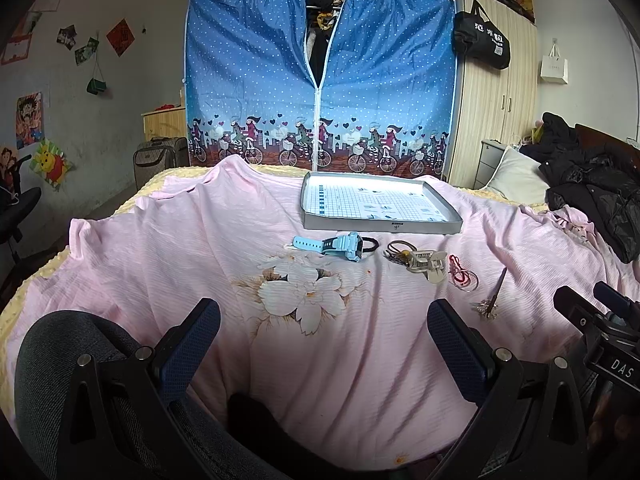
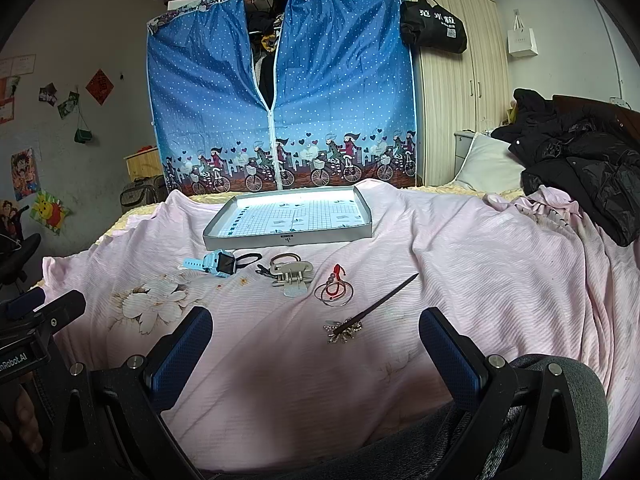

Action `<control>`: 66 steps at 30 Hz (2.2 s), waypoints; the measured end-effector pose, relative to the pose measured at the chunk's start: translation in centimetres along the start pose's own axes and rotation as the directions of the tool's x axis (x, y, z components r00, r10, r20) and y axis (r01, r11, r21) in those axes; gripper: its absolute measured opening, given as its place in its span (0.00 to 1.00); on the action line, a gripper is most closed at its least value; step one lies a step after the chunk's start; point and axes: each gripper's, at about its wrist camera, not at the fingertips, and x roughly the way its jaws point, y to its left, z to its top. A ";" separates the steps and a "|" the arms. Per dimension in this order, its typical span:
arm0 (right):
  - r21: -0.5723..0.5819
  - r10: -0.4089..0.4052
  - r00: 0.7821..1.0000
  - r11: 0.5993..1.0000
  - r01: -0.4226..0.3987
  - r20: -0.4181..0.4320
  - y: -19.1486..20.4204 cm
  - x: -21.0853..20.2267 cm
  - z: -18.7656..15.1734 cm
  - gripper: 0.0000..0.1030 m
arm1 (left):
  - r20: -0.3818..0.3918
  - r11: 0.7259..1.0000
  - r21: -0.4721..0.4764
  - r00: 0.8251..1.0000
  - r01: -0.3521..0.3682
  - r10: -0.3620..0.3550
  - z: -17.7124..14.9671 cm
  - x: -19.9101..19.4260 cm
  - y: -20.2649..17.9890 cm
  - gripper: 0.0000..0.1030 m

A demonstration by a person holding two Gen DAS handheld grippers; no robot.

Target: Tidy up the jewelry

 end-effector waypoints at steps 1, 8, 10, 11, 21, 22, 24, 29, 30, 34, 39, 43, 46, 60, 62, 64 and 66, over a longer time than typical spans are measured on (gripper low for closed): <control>0.000 0.000 1.000 1.000 0.000 0.000 0.0 0.0 0.0 1.00 | 0.000 1.000 0.000 1.000 -0.001 0.001 0.0 0.0 0.0 0.99; 0.000 -0.001 1.000 1.000 0.001 0.000 0.1 0.0 0.0 1.00 | 0.001 1.000 0.001 1.000 0.000 0.000 0.0 0.0 -0.1 0.99; -0.001 -0.001 1.000 1.000 0.001 0.000 0.1 0.0 0.0 1.00 | 0.001 1.000 0.001 1.000 0.001 -0.001 -0.1 0.0 -0.1 0.99; -0.001 -0.001 1.000 1.000 0.001 0.000 0.1 0.0 0.0 1.00 | 0.001 1.000 0.001 1.000 0.000 0.000 0.0 0.0 -0.1 0.99; -0.001 -0.001 1.000 1.000 0.001 -0.001 0.0 0.0 -0.1 1.00 | 0.000 1.000 0.003 1.000 -0.001 0.001 -0.1 0.0 -0.1 0.99; -0.001 -0.001 1.000 1.000 0.001 -0.001 0.1 0.0 -0.1 1.00 | -0.002 1.000 0.003 1.000 -0.002 0.002 0.0 0.0 -0.1 0.99; -0.001 -0.001 1.000 1.000 0.001 -0.002 0.0 0.0 -0.1 1.00 | -0.003 1.000 0.004 1.000 -0.003 0.003 0.0 0.0 0.0 0.99; 0.000 -0.002 1.000 1.000 0.002 -0.001 -0.1 0.0 0.0 1.00 | -0.004 1.000 0.004 1.000 -0.003 0.003 0.0 0.0 0.1 0.99; 0.000 -0.002 1.000 1.000 0.002 -0.001 -0.1 0.0 0.0 1.00 | -0.004 1.000 0.004 1.000 -0.003 0.003 0.0 0.0 0.0 0.99; 0.000 -0.002 1.000 1.000 0.002 -0.001 -0.1 0.0 0.0 1.00 | -0.010 1.000 0.005 1.000 -0.001 0.001 -0.1 0.2 0.3 0.99; -0.003 -0.005 1.000 1.000 0.005 -0.005 -0.1 -0.1 0.5 1.00 | -0.020 1.000 0.011 1.000 -0.010 0.011 -0.2 0.3 0.2 0.99; 0.014 -0.014 0.999 1.000 0.015 -0.034 -0.6 0.2 0.1 1.00 | -0.055 1.000 0.021 0.998 -0.012 0.013 -0.1 1.0 0.0 0.99; 0.052 -0.003 0.996 0.999 0.007 -0.087 -1.2 0.9 0.3 1.00 | -0.104 0.998 0.046 0.994 0.030 -0.025 0.1 1.9 -0.4 0.99; 0.124 0.103 0.921 0.990 -0.060 -0.377 -4.2 8.0 2.6 1.00 | -0.375 0.972 0.120 0.916 0.200 -0.143 4.7 10.6 -1.8 0.98; 0.152 0.116 0.902 0.987 -0.057 -0.415 -4.6 9.3 2.8 0.97 | -0.400 0.963 0.114 0.899 0.242 -0.179 5.0 12.1 -2.3 0.98; 0.177 0.121 0.880 0.983 -0.042 -0.460 -5.1 10.7 2.6 0.85 | -0.430 0.952 0.102 0.876 0.288 -0.219 5.2 13.9 -3.1 0.96; 0.204 0.126 0.851 0.979 -0.023 -0.510 -5.5 12.4 2.3 0.75 | -0.459 0.943 0.093 0.854 0.321 -0.246 5.6 15.7 -3.7 0.92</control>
